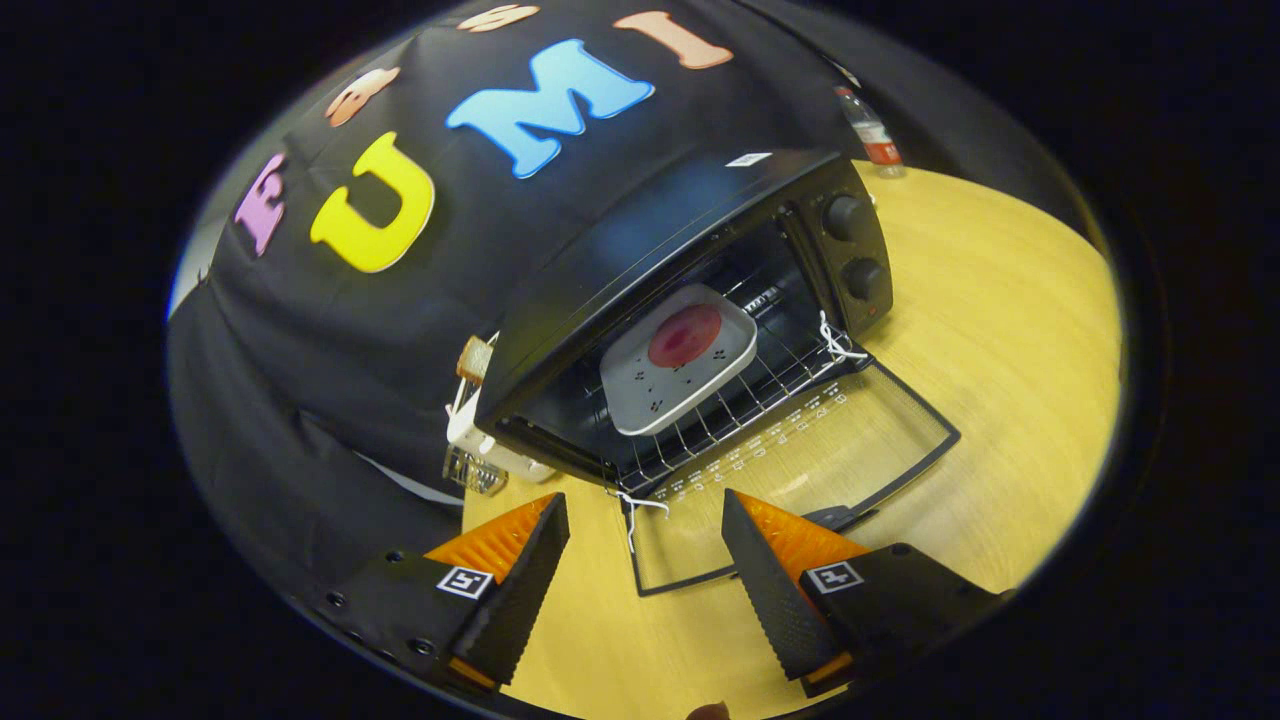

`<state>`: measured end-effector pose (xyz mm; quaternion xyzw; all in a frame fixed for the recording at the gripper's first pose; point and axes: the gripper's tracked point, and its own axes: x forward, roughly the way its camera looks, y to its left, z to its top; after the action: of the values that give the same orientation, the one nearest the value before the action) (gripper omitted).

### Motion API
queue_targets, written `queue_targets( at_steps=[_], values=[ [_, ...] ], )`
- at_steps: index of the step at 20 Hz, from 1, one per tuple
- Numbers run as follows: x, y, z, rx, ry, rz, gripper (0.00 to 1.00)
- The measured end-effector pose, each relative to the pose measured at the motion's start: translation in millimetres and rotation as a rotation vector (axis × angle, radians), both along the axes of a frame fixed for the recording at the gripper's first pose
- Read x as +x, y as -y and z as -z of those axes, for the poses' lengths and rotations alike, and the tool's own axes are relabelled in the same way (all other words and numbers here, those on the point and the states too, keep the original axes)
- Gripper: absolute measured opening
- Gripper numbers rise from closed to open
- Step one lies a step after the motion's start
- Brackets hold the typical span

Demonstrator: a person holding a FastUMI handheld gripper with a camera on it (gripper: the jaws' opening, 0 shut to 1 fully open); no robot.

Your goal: Open the toaster oven, put the food inside, and close the toaster oven door.

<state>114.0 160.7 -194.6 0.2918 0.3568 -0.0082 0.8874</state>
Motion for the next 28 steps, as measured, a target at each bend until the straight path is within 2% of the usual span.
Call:
queue_targets(
  at_steps=[6,16,23,28],
  values=[
    [-40,8,28,-0.221,-0.051,-0.151,0.98],
    [-63,27,86,-0.409,-0.210,-0.275,0.98],
    [-54,37,111,-0.476,-0.244,-0.294,0.99],
    [-48,47,127,-0.495,-0.243,-0.265,0.97]
  ],
)
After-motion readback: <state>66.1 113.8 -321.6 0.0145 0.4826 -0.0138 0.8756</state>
